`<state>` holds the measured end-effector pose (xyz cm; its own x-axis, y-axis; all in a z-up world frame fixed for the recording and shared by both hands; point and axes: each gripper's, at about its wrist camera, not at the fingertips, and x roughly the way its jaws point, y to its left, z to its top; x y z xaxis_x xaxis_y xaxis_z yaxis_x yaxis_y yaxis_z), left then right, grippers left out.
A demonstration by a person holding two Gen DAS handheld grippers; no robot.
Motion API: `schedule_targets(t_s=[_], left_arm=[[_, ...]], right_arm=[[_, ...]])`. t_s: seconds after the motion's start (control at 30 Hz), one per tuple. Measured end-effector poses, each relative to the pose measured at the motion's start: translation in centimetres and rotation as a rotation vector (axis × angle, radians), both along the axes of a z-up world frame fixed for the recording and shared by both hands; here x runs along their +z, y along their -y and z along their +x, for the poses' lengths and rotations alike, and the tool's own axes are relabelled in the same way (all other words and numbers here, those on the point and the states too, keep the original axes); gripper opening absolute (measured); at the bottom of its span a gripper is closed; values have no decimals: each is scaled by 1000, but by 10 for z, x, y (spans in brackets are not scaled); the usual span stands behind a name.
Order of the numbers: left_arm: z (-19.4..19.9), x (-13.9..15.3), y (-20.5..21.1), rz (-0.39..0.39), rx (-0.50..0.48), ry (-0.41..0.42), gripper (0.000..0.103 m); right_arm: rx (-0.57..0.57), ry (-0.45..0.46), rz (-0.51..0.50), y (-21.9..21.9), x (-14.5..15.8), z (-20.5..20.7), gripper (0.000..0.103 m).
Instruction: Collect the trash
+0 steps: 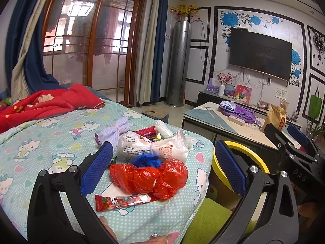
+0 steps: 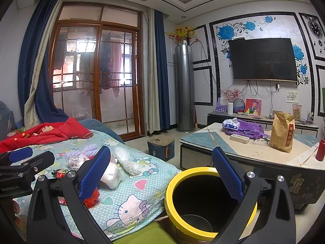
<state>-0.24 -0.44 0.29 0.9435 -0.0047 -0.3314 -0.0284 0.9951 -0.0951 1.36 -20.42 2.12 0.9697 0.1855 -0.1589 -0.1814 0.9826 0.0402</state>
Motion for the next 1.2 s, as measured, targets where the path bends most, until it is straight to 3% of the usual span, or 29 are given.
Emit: schedule_targets(t_s=[0.87, 1.2], left_arm=[[0, 1, -1, -5, 1, -1, 92], [1, -2, -25, -23, 62, -17, 92]], right_arm=[[9, -6, -2, -4, -11, 9, 97], [177, -18, -64, -31, -8, 12, 97]])
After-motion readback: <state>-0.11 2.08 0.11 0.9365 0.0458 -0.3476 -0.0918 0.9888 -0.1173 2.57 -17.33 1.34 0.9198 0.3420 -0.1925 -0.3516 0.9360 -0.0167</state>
